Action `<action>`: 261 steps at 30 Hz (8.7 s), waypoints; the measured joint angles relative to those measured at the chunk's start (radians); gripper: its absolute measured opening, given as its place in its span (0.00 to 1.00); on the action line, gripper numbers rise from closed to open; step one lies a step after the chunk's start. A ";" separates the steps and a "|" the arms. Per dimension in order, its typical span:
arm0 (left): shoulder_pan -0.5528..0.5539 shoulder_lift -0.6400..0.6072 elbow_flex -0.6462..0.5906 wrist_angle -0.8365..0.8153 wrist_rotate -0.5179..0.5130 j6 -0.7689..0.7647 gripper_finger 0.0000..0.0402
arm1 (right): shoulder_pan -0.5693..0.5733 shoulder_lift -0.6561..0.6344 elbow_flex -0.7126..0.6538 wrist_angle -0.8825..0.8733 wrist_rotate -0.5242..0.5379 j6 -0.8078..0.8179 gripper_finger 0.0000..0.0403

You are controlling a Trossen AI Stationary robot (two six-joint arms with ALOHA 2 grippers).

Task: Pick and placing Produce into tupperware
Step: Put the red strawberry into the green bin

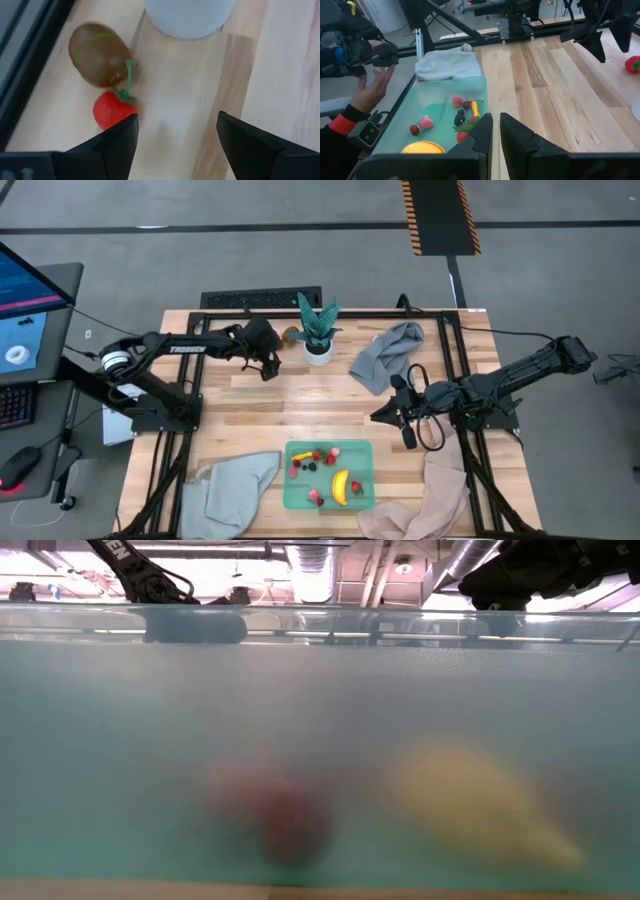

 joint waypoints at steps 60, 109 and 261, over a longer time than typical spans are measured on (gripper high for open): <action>-0.011 0.188 0.156 -0.010 -0.169 -0.052 0.64 | 0.000 0.000 0.000 0.000 0.000 0.000 0.15; 0.066 0.303 0.238 -0.073 0.031 -0.086 0.29 | -0.001 0.000 0.000 -0.008 0.000 0.000 0.15; -0.146 0.139 0.041 -0.025 -0.529 -0.978 0.35 | 0.000 0.000 0.000 -0.037 0.000 0.000 0.15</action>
